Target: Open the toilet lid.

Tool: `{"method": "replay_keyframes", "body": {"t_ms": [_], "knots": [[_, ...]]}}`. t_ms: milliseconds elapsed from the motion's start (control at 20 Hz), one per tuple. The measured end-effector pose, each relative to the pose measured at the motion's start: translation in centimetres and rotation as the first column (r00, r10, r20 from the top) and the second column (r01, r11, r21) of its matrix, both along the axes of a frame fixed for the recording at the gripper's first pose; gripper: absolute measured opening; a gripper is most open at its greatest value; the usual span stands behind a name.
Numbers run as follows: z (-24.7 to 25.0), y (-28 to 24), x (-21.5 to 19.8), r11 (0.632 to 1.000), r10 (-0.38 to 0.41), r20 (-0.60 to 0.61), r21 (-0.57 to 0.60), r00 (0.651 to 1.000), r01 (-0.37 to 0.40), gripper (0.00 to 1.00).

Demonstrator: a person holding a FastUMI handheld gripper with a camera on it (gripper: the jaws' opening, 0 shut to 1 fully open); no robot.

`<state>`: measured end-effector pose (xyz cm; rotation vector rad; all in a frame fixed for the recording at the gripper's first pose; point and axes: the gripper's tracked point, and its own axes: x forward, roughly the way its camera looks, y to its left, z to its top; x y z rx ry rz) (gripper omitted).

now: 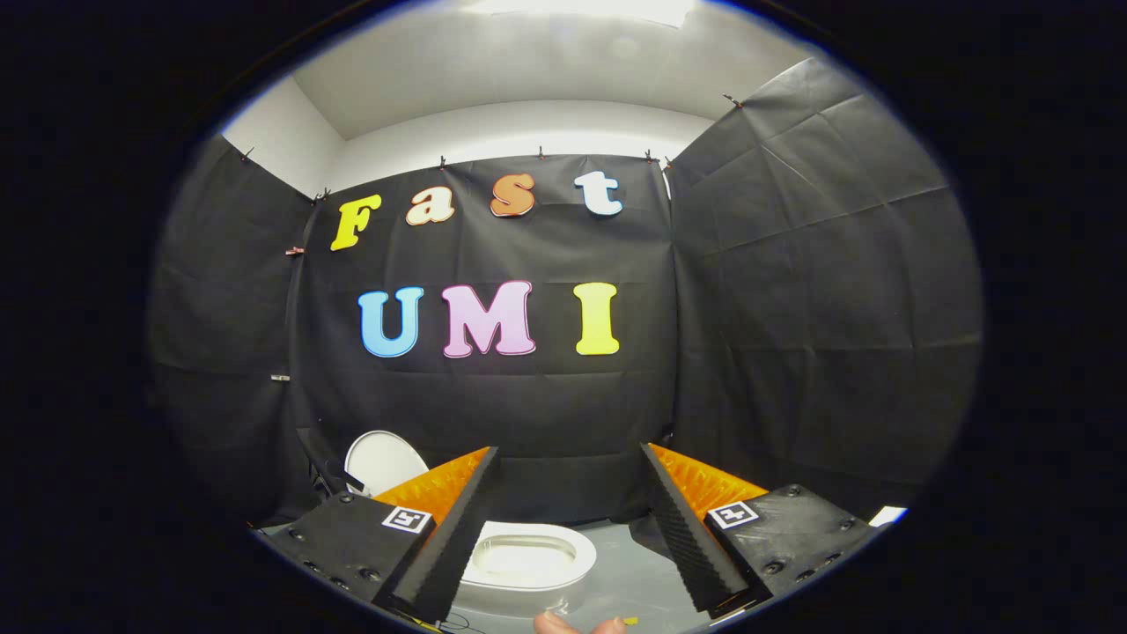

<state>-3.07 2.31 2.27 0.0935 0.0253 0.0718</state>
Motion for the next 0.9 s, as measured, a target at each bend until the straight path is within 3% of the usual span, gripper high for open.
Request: {"method": "replay_keyframes", "body": {"t_ms": [900], "knots": [[0.7, -0.8, -2.3, 1.000, 0.017, 0.018, 0.026, 1.000, -0.018, 0.98]]}}
